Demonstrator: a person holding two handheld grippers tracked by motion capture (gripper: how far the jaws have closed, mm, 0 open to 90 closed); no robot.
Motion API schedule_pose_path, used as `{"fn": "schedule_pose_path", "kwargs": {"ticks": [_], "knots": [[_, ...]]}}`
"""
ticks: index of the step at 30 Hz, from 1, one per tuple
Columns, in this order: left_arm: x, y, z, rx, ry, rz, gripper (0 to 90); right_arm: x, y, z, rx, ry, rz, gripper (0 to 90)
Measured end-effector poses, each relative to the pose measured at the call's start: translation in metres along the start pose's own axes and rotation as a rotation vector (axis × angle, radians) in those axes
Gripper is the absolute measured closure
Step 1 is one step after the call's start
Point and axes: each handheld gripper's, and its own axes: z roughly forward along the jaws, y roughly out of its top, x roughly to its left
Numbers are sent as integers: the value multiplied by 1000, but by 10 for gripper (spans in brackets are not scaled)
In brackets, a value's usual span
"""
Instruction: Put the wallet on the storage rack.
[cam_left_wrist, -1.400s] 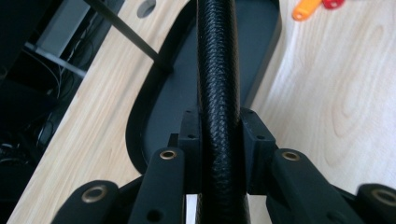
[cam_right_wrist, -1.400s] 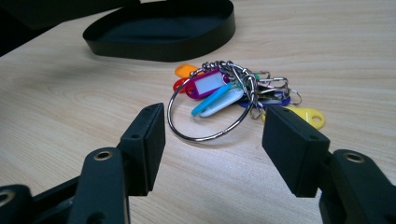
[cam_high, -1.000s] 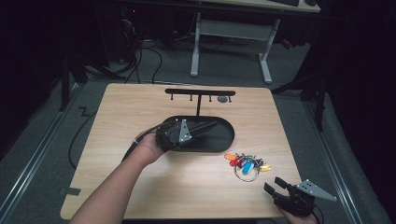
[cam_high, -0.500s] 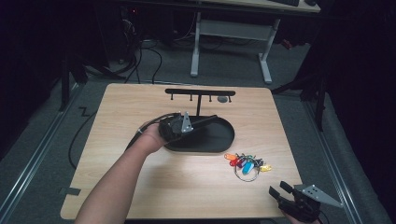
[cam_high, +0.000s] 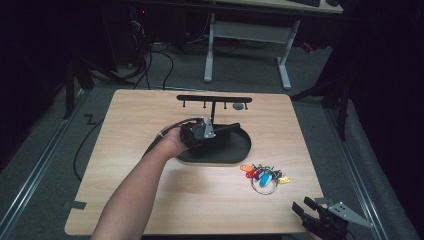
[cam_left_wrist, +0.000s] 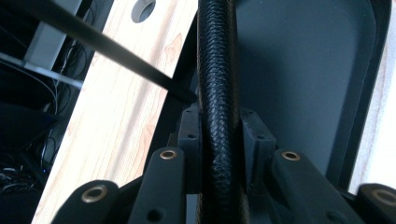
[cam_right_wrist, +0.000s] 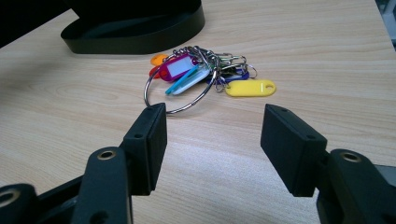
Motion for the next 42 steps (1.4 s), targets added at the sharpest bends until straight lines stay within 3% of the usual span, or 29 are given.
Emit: {"fn": "schedule_pose_path", "kwargs": {"ticks": [4,9,14,17,21,27,35,42], "knots": [[3,-4,5,12,7,16,738,-1,0,1,1,5,19,413],[4,-12,14,75,24,45,732,0,-2,0,15,6,10,411],[2,-13,15,104,31,47,719,-1,-4,1,27,6,17,411],[1,-13,15,105,25,29,702,0,-5,4,41,11,21,410],[1,-13,16,118,4,-33,624,0,-6,6,51,14,24,409],[-3,-18,18,98,-26,-116,557,0,-5,7,50,13,24,409],[-9,-23,18,108,-58,-147,522,0,-4,10,53,21,24,409],[-14,-27,11,79,-75,-177,518,4,-2,16,60,34,9,409]]}}
